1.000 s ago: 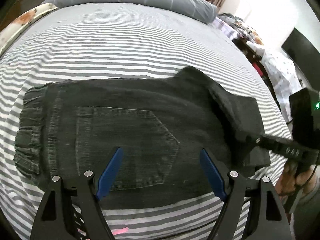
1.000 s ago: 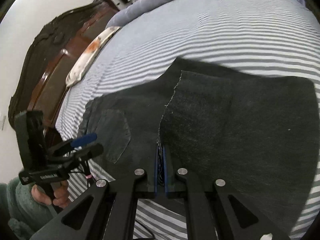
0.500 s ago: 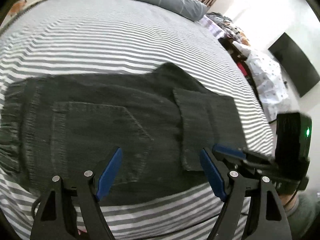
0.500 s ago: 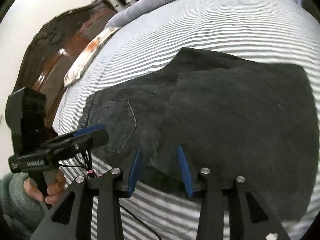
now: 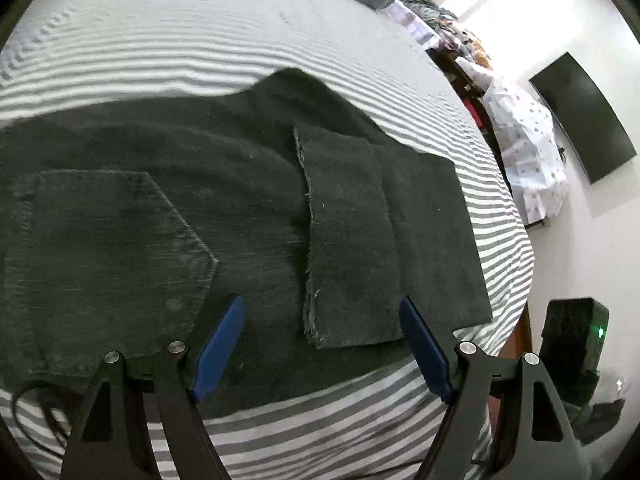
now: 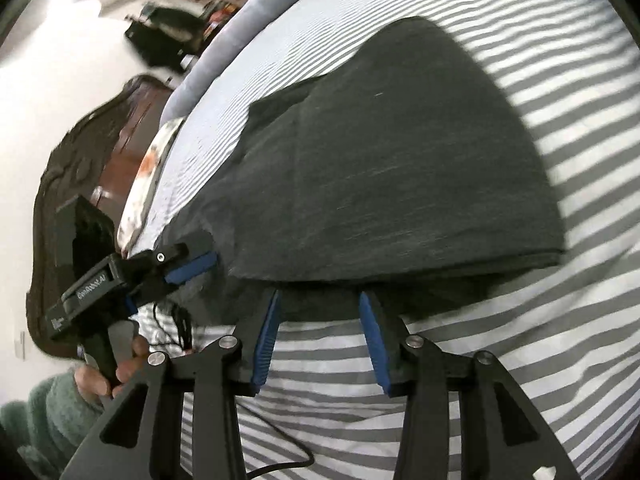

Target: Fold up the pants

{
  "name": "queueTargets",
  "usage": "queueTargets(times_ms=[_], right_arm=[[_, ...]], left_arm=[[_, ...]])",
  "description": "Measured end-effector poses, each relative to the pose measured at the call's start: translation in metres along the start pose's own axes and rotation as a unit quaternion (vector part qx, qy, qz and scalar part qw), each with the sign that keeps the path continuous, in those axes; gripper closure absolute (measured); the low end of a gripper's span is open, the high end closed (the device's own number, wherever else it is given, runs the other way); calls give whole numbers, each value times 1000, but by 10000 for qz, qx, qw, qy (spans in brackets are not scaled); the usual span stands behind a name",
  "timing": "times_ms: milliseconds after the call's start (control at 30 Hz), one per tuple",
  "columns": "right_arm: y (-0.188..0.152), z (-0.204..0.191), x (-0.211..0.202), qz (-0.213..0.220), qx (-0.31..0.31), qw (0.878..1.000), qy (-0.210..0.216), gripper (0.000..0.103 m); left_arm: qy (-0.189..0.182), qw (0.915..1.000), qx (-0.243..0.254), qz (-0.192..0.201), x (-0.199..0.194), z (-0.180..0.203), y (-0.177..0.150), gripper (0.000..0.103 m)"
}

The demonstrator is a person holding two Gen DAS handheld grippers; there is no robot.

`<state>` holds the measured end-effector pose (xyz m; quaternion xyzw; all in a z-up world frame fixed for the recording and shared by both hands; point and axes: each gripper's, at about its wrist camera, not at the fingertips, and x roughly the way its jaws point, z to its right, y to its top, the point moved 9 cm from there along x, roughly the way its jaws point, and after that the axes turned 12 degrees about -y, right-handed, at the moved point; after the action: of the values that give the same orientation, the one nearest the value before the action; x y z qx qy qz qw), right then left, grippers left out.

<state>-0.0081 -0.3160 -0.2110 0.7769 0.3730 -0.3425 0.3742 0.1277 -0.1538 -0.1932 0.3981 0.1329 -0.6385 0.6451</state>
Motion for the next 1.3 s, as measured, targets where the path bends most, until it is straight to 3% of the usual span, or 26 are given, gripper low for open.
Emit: queueTargets(times_ms=[333,533,700,767,833,967,1033,1100,1300], right_arm=[[14,36,1,202,908,9952,303,62],[36,62,-11,558,1293,9898,230,59],[42,72,-12,628,1516,9860,298,61],[42,73,-11,652,1535,9856,263,65],[42,76,-10,654,1586,9849,242,70],[40,86,-9,606,1771,9821,216,77],[40,90,-9,605,1798,9817,148,88],[41,89,-11,665,1704,9831,40,93],[47,88,-22,848,1339,9868,-325,97]], left_arm=[[86,9993,-355,-105,22,-4,3,23],[70,9990,-408,-146,22,-1,2,24],[73,9988,-452,-161,22,2,-2,51],[136,9985,-507,-146,23,1,-2,67],[246,9980,-568,-142,26,-3,-2,73],[306,9978,-574,-135,28,-3,-1,73],[340,9980,-519,-99,27,-1,-2,75],[408,9980,-467,-92,27,0,-3,95],[442,9982,-397,-48,24,6,-12,99]])
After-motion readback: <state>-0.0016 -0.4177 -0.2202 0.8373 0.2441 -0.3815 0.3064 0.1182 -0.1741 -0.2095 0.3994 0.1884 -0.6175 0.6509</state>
